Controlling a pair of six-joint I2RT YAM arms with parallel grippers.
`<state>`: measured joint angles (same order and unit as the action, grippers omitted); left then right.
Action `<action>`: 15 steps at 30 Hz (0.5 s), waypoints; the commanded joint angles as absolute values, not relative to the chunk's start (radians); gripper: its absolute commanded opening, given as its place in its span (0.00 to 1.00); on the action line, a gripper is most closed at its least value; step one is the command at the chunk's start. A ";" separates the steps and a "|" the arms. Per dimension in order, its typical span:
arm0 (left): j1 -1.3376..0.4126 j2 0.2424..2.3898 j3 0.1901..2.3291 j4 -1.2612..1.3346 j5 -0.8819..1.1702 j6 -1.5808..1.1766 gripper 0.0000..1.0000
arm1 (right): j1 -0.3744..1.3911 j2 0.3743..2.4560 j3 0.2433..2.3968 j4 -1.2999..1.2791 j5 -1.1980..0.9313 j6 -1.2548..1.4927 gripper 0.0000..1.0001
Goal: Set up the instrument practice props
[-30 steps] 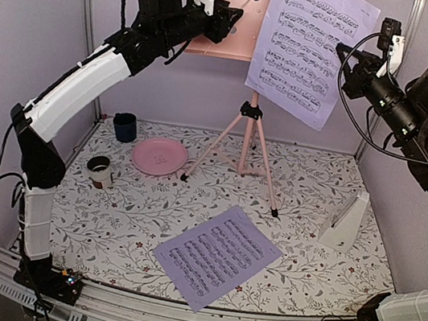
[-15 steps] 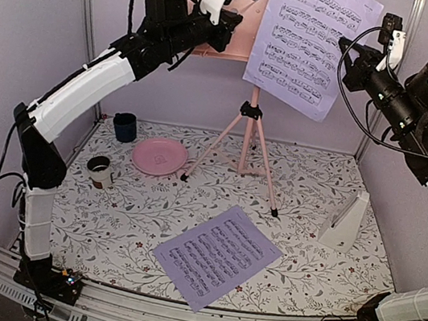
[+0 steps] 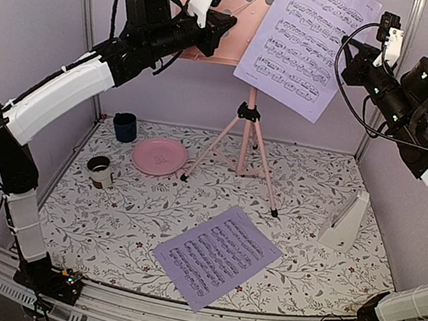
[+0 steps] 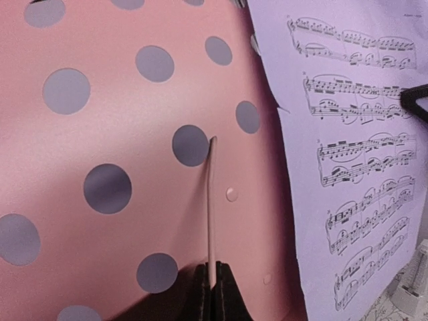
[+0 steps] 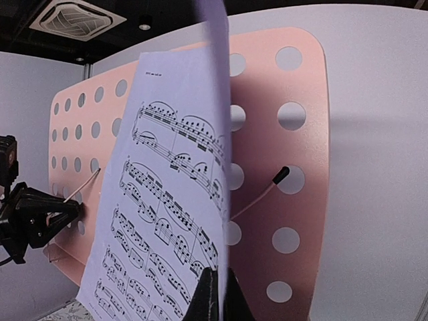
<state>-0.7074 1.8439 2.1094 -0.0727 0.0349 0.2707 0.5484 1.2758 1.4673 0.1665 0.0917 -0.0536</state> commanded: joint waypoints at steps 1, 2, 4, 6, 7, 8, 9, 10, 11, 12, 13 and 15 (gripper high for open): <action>-0.679 1.803 2.069 0.034 0.190 0.227 0.00 | 0.539 1.291 1.504 0.208 0.101 -0.063 0.00; -0.670 1.801 2.061 0.053 0.225 0.208 0.00 | 0.539 1.293 1.508 0.211 0.091 -0.068 0.00; -0.648 1.796 2.041 0.101 0.274 0.165 0.00 | 0.538 1.298 1.515 0.225 0.065 -0.076 0.00; -0.633 1.798 2.035 0.139 0.322 0.141 0.00 | 0.538 1.301 1.524 0.246 0.051 -0.083 0.00; -0.630 1.801 2.037 0.147 0.330 0.138 0.00 | 0.538 1.304 1.532 0.251 0.049 -0.085 0.00; -0.628 1.806 2.045 0.149 0.334 0.135 0.00 | 0.538 1.310 1.544 0.254 0.053 -0.087 0.00; -0.628 1.811 2.054 0.150 0.338 0.132 0.00 | 0.538 1.316 1.557 0.255 0.064 -0.089 0.00; -0.628 1.818 2.061 0.151 0.340 0.131 0.00 | 0.538 1.322 1.569 0.259 0.077 -0.089 0.00; -0.627 1.825 2.065 0.154 0.342 0.130 0.00 | 0.538 1.326 1.578 0.266 0.092 -0.090 0.00; -0.627 1.827 2.066 0.161 0.344 0.130 0.00 | 0.538 1.331 1.587 0.273 0.103 -0.088 0.00; -0.627 1.827 2.064 0.170 0.350 0.128 0.00 | 0.538 1.336 1.595 0.282 0.109 -0.086 0.00; -0.627 1.831 2.062 0.187 0.353 0.126 0.00 | 0.538 1.350 1.619 0.285 0.123 -0.083 0.00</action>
